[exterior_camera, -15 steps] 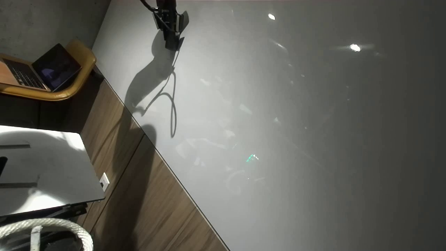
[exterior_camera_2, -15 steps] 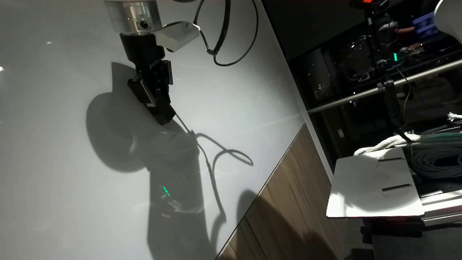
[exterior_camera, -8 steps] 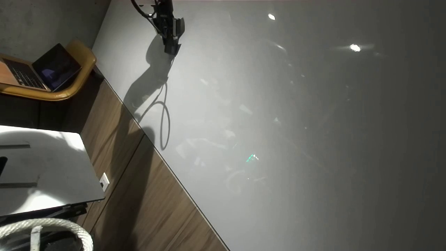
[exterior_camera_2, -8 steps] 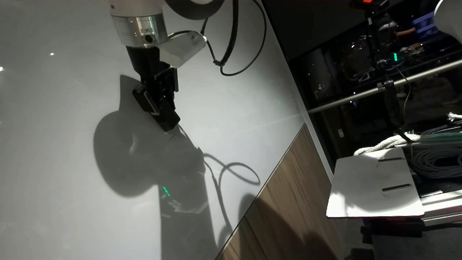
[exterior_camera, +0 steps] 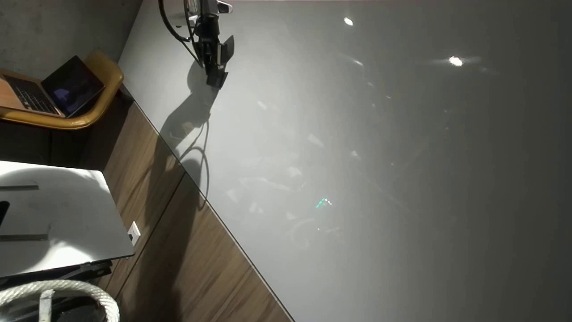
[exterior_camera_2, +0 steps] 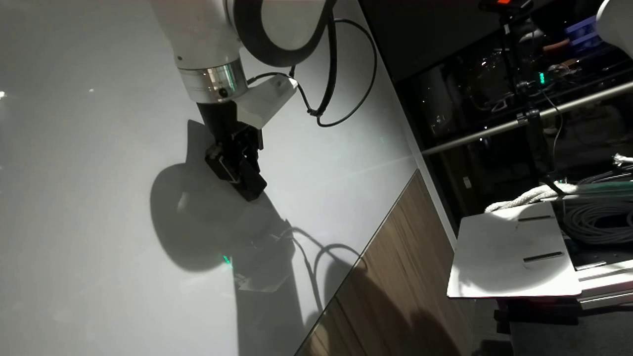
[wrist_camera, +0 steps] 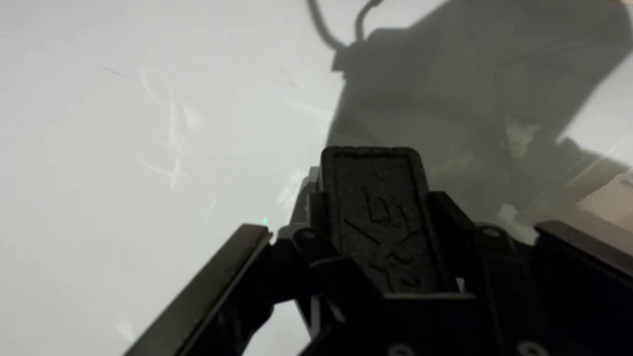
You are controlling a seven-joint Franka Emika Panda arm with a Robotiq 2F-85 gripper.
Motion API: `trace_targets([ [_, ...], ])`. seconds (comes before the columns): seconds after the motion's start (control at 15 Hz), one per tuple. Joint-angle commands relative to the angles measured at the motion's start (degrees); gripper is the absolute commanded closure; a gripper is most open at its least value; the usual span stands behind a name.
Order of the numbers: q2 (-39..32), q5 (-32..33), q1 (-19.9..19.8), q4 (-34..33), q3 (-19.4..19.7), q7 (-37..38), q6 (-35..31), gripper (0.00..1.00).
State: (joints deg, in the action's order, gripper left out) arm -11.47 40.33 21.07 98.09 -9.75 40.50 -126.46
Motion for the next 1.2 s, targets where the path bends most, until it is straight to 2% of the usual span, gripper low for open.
trace_targets([
  [0.0,-3.03,2.70,-2.34,-1.78,1.63,0.33,-5.18,0.71],
  [0.73,-4.03,2.09,-0.60,-8.71,0.44,0.96,-1.80,0.71],
  [1.13,-4.27,2.71,2.34,-16.94,-1.15,0.67,4.47,0.71],
])
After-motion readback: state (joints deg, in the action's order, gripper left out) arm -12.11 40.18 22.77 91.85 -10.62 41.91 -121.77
